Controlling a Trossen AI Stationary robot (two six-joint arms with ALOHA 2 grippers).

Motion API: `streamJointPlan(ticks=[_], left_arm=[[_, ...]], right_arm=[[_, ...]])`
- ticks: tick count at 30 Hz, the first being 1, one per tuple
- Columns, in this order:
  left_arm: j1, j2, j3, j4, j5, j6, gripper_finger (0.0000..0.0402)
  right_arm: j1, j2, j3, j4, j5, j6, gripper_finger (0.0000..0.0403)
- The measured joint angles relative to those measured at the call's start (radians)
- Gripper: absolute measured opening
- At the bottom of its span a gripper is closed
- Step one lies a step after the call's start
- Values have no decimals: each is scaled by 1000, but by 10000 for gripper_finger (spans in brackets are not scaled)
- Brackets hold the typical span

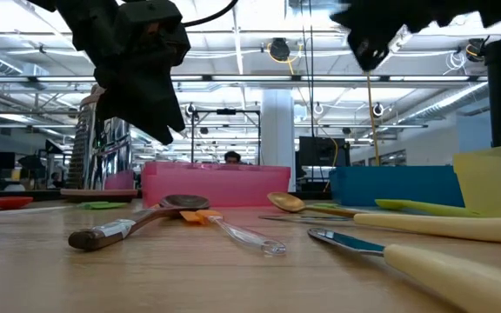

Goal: Pick & Place Kitchen Items
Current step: Put the yellow knife into the pink bin

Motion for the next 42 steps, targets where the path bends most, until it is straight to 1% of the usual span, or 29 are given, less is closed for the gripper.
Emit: streamJointPlan(ticks=[2, 4, 8, 12, 14, 19, 22, 24, 29, 34, 36, 40, 42], left_arm=[[-1, 0, 0, 0, 0, 13, 179], [-2, 0, 0, -3, 0, 21, 179], [-2, 0, 0, -2, 0, 73, 179], [-1, 0, 0, -1, -1, 87, 179], [-1, 0, 0, -1, -1, 88, 179], [-1, 0, 0, -1, 0, 120, 179], [-1, 0, 0, -1, -1, 130, 179], [-1, 0, 0, 0, -1, 138, 179], [-1, 0, 0, 0, -1, 160, 179], [-1, 0, 0, 0, -1, 161, 179], [-1, 0, 0, 0, -1, 161, 179], [-1, 0, 0, 0, -1, 161, 179], [-1, 0, 0, 0, -1, 161, 179]], right_arm=[[14, 59, 79, -126, 1, 30, 108], [25, 113, 146, -208, -2, 76, 119], [40, 208, 214, -330, -11, 207, 139], [51, 261, 223, -348, -105, 333, 150], [65, 287, 222, -383, -125, 357, 150], [95, 366, 222, -402, -128, 406, 145], [112, 415, 222, -379, -125, 440, 145], [127, 438, 222, -392, -103, 452, 145], [149, 477, 223, -394, 38, 458, 144], [157, 501, 224, -397, 132, 465, 144], [158, 501, 224, -398, 149, 457, 144], [158, 480, 223, -402, 137, 436, 144], [159, 463, 218, -418, 159, 421, 144]])
